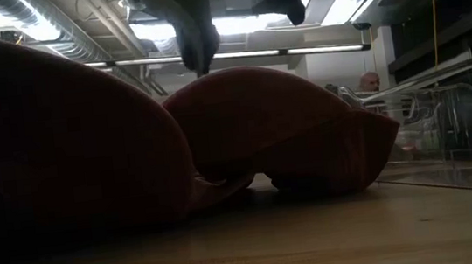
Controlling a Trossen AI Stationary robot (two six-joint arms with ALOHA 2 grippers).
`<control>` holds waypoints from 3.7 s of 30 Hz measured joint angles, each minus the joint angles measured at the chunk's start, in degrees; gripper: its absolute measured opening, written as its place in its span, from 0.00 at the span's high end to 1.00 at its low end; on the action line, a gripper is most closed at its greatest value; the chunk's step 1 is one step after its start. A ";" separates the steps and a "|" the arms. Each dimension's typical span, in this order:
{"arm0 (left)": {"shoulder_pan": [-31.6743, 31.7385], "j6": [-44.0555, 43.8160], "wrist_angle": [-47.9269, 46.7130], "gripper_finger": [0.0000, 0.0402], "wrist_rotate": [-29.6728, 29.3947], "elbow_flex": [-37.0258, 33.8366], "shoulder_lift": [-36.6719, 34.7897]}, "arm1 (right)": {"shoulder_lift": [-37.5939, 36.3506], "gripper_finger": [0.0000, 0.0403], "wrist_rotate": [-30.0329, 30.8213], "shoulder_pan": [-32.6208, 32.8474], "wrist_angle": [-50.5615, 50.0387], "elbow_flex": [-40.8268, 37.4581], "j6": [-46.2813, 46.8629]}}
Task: Pick & Place hat
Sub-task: Put the right gray cap into the top transparent bin
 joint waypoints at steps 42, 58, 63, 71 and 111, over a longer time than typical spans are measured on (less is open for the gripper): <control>-1.16 12.21 0.37 0.99 21.88 -0.64 2.42 | 11.65 0.32 -9.77 2.74 19.87 -0.06 -8.00; -1.16 8.17 6.07 0.99 24.44 -0.61 2.19 | 11.65 0.37 -15.47 2.79 22.71 -0.06 -7.52; -1.16 8.12 6.03 0.99 24.44 -0.61 2.18 | 11.65 0.64 -22.80 2.39 22.64 -0.06 -3.02; -1.16 3.34 4.56 0.99 26.36 -0.61 1.37 | 10.40 0.96 -32.18 0.03 22.61 -0.06 1.27; -1.16 11.41 6.83 0.99 1.86 -0.57 -1.14 | 1.58 0.38 -14.16 -2.25 11.71 -0.04 12.32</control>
